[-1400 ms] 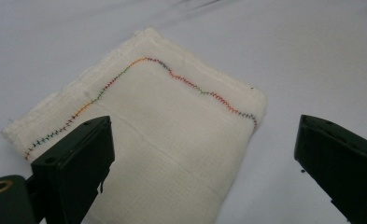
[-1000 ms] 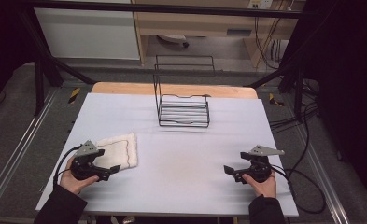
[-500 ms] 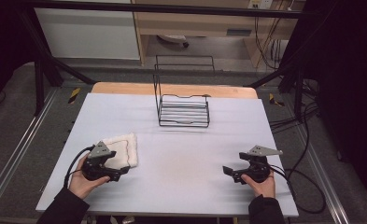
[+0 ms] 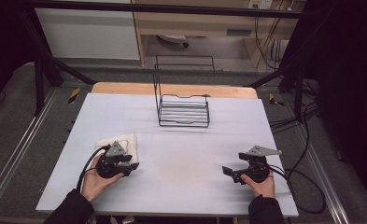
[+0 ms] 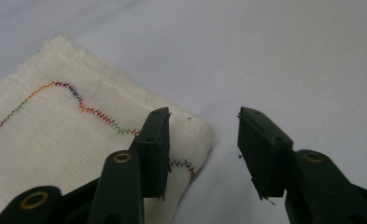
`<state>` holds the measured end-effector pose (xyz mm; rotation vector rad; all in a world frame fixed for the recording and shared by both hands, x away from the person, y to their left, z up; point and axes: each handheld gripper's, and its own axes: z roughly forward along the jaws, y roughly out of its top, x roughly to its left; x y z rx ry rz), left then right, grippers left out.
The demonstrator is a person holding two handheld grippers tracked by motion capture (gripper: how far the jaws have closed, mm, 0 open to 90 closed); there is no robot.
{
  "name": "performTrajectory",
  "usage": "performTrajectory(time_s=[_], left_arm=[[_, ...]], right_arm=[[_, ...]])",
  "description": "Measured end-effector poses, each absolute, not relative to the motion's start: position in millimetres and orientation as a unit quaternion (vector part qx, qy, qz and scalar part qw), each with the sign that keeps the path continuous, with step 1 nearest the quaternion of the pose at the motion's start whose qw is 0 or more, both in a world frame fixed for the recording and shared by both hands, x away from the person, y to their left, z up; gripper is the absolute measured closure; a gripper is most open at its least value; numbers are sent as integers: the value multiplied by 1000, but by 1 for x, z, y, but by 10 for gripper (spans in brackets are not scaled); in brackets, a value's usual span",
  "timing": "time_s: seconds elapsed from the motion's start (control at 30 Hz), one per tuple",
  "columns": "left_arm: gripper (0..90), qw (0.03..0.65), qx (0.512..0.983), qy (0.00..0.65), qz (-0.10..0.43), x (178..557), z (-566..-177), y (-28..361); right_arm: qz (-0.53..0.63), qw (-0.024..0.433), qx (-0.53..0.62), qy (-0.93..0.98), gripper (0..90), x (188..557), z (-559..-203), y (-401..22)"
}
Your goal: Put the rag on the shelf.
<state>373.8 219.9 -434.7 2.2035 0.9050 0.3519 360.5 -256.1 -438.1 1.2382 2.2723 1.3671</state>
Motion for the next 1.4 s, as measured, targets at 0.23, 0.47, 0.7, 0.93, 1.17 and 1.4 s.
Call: performTrajectory(time_s=[0.23, 0.47, 0.7, 0.93, 1.17, 1.4], left_arm=[[660, 345, 859, 349, 147, 377, -439, 216], [706, 339, 856, 362, 148, 379, -442, 212], [810, 337, 856, 363, 151, 381, -442, 213], [840, 349, 848, 374, 138, 383, -439, 216], [845, 391, 827, 386, 119, 379, -423, 212], [845, 408, 822, 384, 102, 376, -417, 187]], right_arm=[[465, 106, 421, 772, 7, 361, -438, -256], [465, 105, 422, 771, 7, 361, -438, -256], [467, 103, 422, 770, 7, 361, -438, -255], [468, 101, 422, 770, 8, 361, -438, -255], [467, 101, 419, 772, 10, 361, -438, -256], [468, 100, 419, 772, 11, 361, -439, -255]])
